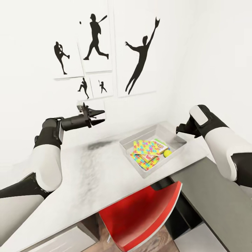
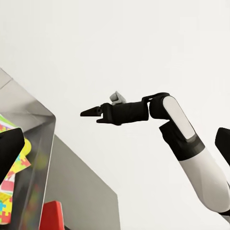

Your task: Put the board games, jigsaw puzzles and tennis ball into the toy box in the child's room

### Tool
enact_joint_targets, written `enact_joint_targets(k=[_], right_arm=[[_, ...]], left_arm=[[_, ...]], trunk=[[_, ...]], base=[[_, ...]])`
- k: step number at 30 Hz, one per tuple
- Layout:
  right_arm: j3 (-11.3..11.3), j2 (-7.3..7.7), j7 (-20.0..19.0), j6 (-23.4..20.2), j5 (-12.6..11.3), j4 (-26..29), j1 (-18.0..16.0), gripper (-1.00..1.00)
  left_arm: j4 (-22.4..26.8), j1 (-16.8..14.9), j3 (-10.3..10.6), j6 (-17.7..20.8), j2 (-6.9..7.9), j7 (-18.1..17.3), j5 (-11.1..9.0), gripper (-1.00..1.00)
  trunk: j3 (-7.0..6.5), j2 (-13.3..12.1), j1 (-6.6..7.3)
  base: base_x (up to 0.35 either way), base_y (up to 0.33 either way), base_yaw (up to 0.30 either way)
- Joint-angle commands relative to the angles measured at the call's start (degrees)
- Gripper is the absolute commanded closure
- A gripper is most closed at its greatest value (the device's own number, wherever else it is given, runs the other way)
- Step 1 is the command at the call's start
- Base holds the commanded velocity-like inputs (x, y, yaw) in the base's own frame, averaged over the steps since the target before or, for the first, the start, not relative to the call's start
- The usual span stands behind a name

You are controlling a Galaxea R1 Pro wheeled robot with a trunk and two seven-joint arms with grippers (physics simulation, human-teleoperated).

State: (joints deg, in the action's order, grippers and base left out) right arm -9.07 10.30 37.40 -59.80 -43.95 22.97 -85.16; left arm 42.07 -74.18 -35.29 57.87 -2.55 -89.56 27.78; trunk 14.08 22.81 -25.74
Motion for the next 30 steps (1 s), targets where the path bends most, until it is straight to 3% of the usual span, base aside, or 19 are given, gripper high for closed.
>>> enact_joint_targets(k=[1,14,30], right_arm=[[-0.4,0.07,0.4,-0.2,-0.6,0.1,0.0,-1.0],[1.1,0.07,0.4,-0.2,-0.6,0.1,0.2,-1.0],[1.4,0.07,0.5,-0.1,-0.5,0.1,0.0,-1.0]], left_arm=[[0.0,-0.1,-0.3,0.6,-0.08,-0.4,0.6,-1.0],[0.0,-0.1,-0.4,0.6,-0.06,-0.4,0.6,-1.0],[0.0,-0.1,-0.2,0.6,-0.05,-0.4,0.6,-1.0]], trunk=[[0.02,0.1,-0.04],[-1.21,0.1,-0.04],[-2.45,0.1,-0.04]], base=[[-0.017,0.0,0.0],[-0.085,0.0,-0.01],[-0.004,0.0,-0.047]])
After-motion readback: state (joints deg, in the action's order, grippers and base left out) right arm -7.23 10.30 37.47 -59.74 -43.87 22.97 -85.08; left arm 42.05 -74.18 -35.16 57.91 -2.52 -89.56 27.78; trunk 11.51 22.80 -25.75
